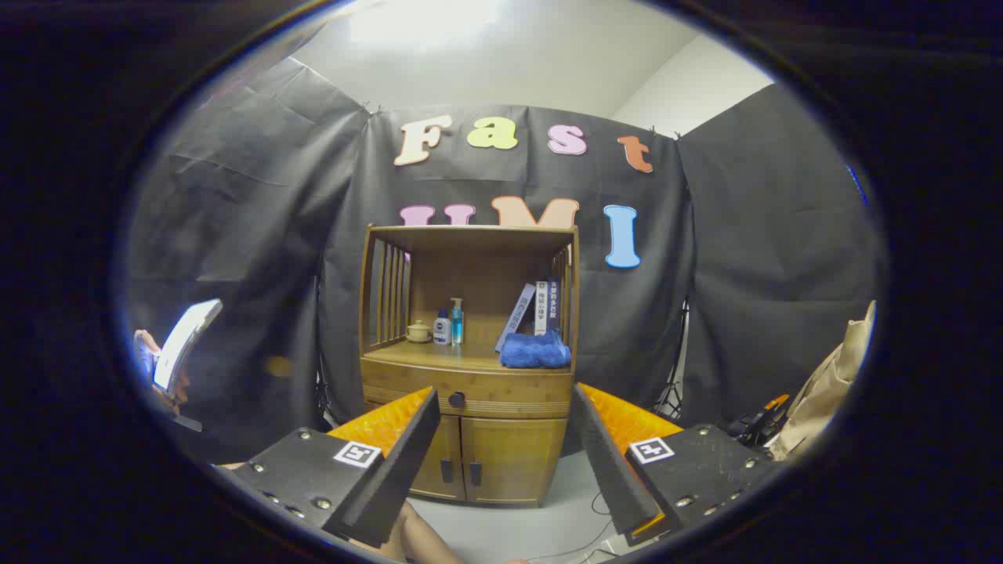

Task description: Pull open the drawer, take out the items inside it, and place them on the countertop above the cabinet.

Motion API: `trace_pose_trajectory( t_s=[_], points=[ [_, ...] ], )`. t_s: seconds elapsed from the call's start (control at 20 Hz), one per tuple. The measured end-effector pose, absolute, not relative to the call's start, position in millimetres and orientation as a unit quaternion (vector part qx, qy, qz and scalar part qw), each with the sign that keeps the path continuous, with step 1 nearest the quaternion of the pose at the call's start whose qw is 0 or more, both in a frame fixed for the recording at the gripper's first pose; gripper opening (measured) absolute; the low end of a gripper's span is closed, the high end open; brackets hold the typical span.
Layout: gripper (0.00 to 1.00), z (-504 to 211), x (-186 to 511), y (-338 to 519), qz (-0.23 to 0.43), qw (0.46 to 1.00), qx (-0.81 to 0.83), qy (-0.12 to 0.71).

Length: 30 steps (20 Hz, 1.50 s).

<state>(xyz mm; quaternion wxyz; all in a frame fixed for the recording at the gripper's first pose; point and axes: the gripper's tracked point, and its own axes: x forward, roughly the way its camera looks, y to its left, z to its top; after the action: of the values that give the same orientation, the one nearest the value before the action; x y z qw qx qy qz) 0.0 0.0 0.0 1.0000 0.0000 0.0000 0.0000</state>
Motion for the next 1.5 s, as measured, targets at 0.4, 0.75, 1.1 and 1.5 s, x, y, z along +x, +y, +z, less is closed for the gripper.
trace_pose_trajectory(
  t_s=[0.4,0.75,1.1,1.5],
  points=[
    [0.99,-17.5,41.5,20.5,0.018,1.0,-0.007,0.012],
    [0.99,-36.0,128.5,46.0,0.036,0.999,-0.012,0.004],
    [0.99,-77.5,237.7,71.4,0.046,0.999,-0.026,0.0],
    [1.0,-172.2,338.9,101.4,0.047,0.996,-0.009,0.076]
  ],
)
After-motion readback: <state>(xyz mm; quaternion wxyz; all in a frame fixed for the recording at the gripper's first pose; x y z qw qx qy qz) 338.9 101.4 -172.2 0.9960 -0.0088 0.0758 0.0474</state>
